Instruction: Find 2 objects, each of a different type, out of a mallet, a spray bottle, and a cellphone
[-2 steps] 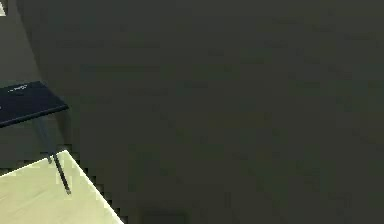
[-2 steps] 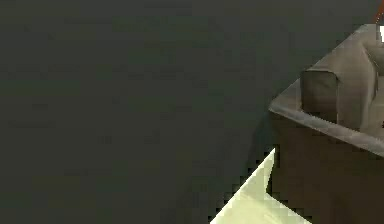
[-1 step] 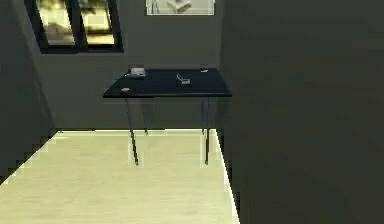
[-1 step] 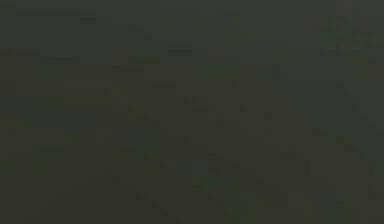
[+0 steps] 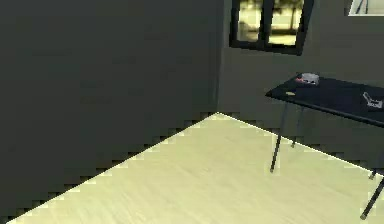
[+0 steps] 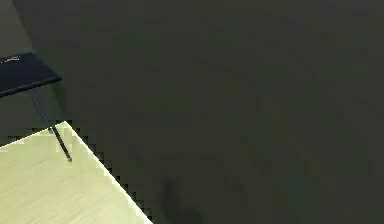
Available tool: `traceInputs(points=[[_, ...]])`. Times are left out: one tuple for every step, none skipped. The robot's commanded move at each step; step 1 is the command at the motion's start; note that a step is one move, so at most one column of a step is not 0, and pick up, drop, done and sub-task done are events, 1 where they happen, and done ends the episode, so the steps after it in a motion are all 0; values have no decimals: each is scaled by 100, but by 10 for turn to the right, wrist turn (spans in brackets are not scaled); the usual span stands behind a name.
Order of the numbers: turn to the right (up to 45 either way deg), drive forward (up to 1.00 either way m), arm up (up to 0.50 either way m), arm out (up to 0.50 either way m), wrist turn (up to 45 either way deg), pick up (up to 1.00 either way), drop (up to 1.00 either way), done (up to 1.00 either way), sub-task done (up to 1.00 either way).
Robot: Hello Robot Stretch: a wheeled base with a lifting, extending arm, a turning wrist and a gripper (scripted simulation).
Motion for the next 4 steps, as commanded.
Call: traceInputs(points=[[-450,0,0,0,0,0,0,0,0],[0,10,0,0,0,0,0,0,0],[-360,0,0,0,0,0,0,0,0],[0,100,0,0,0,0,0,0,0]])
